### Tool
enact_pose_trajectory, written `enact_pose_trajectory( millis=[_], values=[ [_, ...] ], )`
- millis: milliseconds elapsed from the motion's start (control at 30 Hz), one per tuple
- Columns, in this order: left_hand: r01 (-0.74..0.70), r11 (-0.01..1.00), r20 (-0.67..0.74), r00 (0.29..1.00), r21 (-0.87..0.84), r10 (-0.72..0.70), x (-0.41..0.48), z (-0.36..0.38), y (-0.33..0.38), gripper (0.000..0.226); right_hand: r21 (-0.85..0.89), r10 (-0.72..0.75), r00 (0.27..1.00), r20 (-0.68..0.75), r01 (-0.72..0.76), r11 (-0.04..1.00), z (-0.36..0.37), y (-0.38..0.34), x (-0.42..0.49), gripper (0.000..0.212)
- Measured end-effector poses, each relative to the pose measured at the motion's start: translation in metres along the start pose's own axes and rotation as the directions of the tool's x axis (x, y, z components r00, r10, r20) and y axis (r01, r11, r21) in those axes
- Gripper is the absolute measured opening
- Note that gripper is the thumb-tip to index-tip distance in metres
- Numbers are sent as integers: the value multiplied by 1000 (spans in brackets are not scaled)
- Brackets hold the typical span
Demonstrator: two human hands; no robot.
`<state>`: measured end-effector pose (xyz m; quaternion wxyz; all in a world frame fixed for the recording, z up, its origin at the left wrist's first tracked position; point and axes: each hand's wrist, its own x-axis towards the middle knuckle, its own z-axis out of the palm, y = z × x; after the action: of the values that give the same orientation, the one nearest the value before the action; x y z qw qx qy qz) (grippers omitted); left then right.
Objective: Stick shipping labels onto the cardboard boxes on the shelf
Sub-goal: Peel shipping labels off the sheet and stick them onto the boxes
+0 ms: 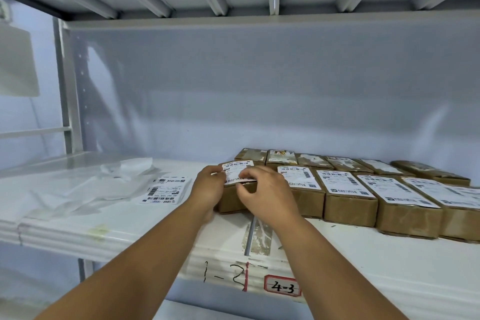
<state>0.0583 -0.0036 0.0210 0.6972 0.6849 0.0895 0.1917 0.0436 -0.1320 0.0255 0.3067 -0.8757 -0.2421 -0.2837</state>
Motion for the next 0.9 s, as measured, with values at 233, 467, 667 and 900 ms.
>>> enact_pose_trajectory(
  millis=[233, 467, 667, 900],
  values=[
    [-85, 996, -49, 995, 34, 87, 18, 10, -6, 14, -130, 92, 989, -118, -107, 986, -4, 4, 1, 22],
    [-242, 920, 157, 967, 309, 202, 9, 15, -10, 32, -168, 171, 980, -105, -187, 968, -2, 5, 1, 19],
    [-254, 927, 211, 957, 277, 200, 11, 13, -12, 31, -201, 172, 982, -80, -185, 962, -3, 4, -1, 25],
    [-150, 913, 2, 987, 379, 161, 45, 20, -1, 21, -200, 33, 999, -8, -34, 979, -1, 3, 0, 31]
  ],
)
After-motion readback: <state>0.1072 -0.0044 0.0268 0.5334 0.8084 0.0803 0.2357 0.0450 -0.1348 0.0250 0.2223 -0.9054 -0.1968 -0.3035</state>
